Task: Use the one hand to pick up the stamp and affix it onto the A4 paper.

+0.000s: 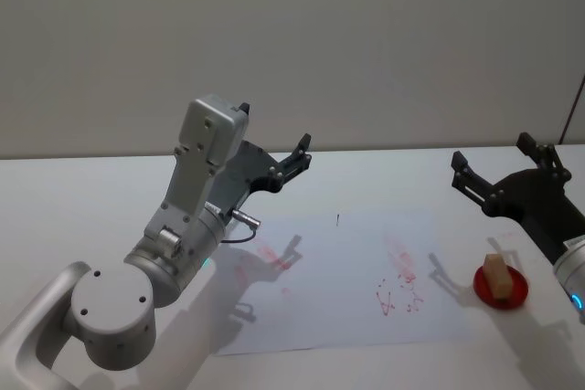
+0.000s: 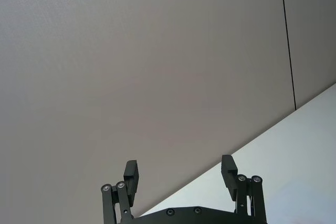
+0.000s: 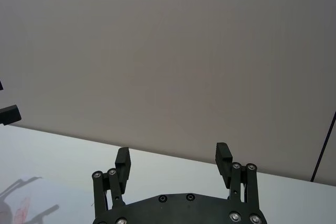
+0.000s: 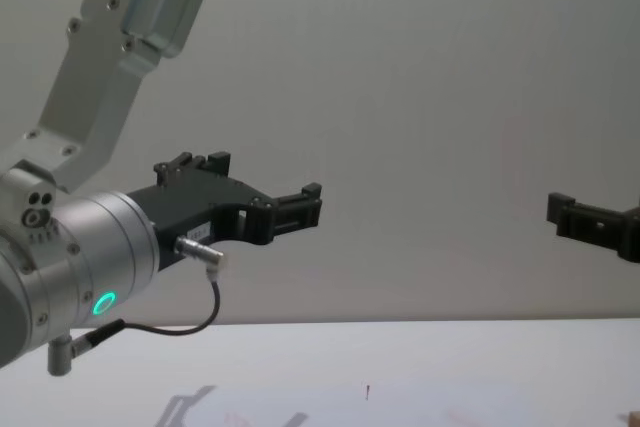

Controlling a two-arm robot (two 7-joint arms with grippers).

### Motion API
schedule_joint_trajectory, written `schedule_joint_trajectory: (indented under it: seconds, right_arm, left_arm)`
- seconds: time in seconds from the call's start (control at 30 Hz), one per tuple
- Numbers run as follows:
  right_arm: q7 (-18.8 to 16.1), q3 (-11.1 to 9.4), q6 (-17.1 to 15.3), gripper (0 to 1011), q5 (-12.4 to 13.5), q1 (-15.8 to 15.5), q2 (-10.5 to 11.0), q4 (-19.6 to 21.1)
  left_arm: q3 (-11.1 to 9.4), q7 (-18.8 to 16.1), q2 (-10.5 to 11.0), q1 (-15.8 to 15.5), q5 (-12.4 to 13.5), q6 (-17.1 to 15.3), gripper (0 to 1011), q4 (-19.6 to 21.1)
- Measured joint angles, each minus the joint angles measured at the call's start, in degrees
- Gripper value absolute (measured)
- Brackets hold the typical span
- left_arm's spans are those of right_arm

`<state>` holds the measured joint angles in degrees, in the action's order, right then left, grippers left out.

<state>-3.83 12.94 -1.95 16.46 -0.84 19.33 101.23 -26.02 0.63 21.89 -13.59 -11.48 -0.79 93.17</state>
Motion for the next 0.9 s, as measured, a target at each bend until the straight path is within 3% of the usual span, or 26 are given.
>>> schedule_joint_trajectory:
  seconds: [0.47,0.9]
  right_arm:
    - [0.4,0.0,-0.1,1001,-0.1,-0.5,0.1,0.3]
    - [6.4,-1.1,-2.4,1001,1.3,-6.7,2.7,4.6]
  left_arm:
    - [0.0,0.0,0.0,0.0,0.0,0.0,1001,0.0]
    - [0.0,0.0,0.0,0.0,0.0,0.0,1001,0.0]
